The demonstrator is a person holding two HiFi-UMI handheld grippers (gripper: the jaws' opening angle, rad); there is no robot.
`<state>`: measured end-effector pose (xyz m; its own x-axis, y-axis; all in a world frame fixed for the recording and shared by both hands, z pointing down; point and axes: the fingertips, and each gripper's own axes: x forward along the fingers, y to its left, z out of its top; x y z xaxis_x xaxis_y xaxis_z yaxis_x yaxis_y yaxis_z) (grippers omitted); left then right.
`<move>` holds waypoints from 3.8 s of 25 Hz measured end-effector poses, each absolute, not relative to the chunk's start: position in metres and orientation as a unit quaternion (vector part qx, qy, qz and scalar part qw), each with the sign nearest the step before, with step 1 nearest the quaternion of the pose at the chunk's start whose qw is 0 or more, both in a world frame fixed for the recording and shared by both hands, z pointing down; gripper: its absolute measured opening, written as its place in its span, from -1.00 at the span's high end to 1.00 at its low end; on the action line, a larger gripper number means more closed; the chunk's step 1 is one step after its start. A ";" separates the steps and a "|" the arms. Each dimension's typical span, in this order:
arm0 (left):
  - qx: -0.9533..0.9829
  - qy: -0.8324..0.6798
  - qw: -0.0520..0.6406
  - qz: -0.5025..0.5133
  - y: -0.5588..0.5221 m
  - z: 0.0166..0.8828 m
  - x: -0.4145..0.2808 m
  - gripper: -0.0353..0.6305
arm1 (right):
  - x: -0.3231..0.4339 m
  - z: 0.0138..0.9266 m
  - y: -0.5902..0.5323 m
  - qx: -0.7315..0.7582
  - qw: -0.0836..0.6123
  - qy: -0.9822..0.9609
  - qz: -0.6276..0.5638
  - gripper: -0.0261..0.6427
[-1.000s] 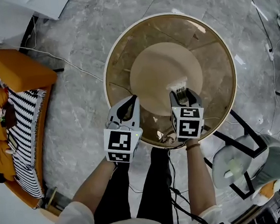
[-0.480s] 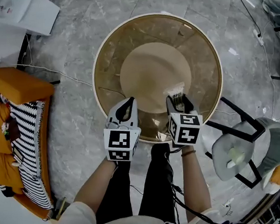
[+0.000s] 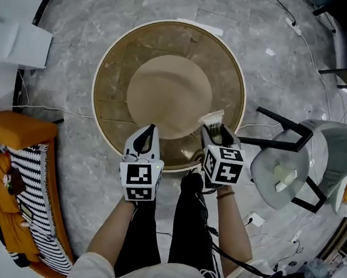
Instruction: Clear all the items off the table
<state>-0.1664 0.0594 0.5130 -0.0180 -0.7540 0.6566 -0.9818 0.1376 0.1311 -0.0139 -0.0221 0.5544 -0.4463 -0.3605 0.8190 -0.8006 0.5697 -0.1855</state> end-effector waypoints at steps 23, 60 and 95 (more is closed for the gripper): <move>0.782 -0.516 0.247 0.249 -0.001 0.472 0.065 0.88 | 0.237 0.508 -0.007 0.557 0.271 -0.686 0.381 0.21; 0.856 -0.340 0.216 0.325 -0.033 0.552 0.350 0.88 | 0.597 0.609 0.038 0.708 0.254 -0.488 0.443 0.21; 0.819 -0.446 0.229 0.278 -0.051 0.469 0.230 0.88 | 0.530 0.499 0.005 0.709 0.233 -0.558 0.363 0.24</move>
